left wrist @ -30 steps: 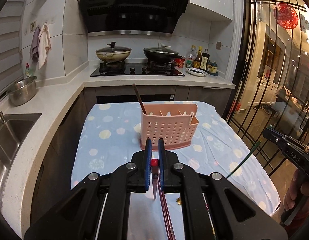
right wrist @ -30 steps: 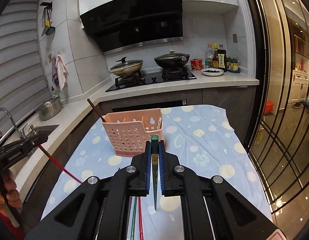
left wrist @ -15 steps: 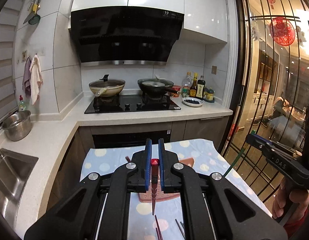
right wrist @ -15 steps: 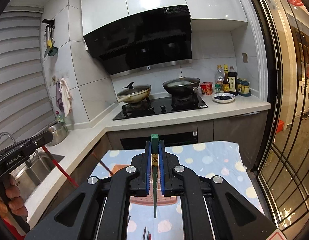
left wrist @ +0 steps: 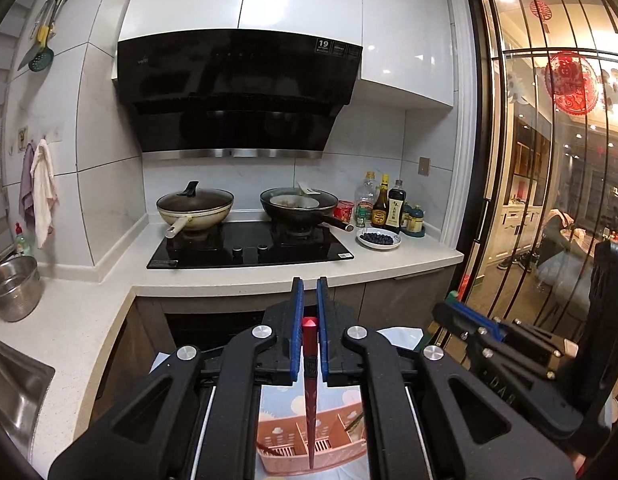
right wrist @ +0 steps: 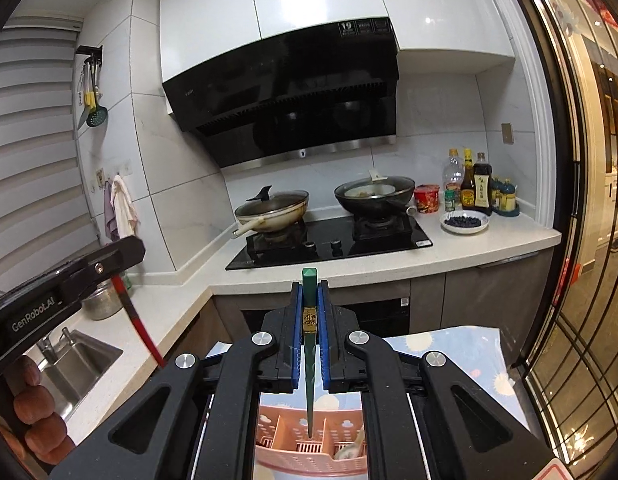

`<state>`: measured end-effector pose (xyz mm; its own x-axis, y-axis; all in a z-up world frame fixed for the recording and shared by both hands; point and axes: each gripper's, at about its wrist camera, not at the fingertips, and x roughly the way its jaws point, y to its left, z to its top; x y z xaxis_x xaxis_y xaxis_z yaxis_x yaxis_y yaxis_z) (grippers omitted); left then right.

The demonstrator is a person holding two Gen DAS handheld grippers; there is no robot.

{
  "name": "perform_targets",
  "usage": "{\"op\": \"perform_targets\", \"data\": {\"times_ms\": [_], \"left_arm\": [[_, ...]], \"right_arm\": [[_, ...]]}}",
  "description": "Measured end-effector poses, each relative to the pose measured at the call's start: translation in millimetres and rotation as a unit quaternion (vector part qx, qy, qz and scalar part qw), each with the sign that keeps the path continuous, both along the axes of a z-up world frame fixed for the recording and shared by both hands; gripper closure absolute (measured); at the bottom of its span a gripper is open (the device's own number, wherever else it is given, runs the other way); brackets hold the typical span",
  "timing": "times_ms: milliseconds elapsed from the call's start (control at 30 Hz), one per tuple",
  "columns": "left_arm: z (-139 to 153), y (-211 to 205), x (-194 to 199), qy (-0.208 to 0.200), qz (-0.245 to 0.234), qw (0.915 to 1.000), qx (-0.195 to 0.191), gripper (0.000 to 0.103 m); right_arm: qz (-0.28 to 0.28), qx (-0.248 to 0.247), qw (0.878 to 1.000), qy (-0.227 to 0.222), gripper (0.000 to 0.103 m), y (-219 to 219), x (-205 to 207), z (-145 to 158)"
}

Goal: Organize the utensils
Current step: 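Lift both chopsticks and carry them over the pink holder, then drop both chopsticks into the pink holder by opening both tools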

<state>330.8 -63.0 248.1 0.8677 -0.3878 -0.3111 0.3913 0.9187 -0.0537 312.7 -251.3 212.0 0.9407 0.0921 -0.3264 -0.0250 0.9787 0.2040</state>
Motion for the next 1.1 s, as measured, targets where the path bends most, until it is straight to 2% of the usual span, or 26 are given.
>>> {"op": "perform_targets", "data": {"times_ms": [467, 600, 633, 667, 700, 767, 1000, 1100], "left_arm": [[-59, -23, 42, 0.062, -0.012, 0.9979, 0.016, 0.096], [-71, -18, 40, 0.073, -0.002, 0.9972, 0.017, 0.094], [-73, -15, 39, 0.078, -0.001, 0.9969, 0.014, 0.092], [-74, -12, 38, 0.08, 0.004, 0.9967, 0.011, 0.081], [-74, -9, 36, 0.081, 0.012, 0.9966, 0.01, 0.067], [-78, -2, 28, 0.076, 0.029, 0.9966, 0.01, 0.054], [-95, 22, -4, 0.085, 0.043, 0.9953, 0.017, 0.044], [-106, 34, -24, 0.092, 0.047, 0.9944, 0.023, 0.043]], "right_arm": [[0.011, -0.011, 0.998, 0.062, 0.096, 13, 37, -64], [-0.007, -0.007, 0.998, 0.067, 0.085, 8, 31, -75], [-0.009, -0.003, 0.998, 0.068, 0.084, 6, 28, -76], [-0.01, -0.001, 0.998, 0.069, 0.083, 5, 25, -77], [-0.012, 0.001, 0.998, 0.069, 0.08, 4, 22, -78], [-0.016, 0.004, 0.998, 0.067, 0.078, 2, 13, -79], [-0.02, -0.002, 0.997, 0.07, 0.075, 2, -27, -84], [-0.018, -0.004, 0.997, 0.079, 0.075, 4, -48, -92]]}}
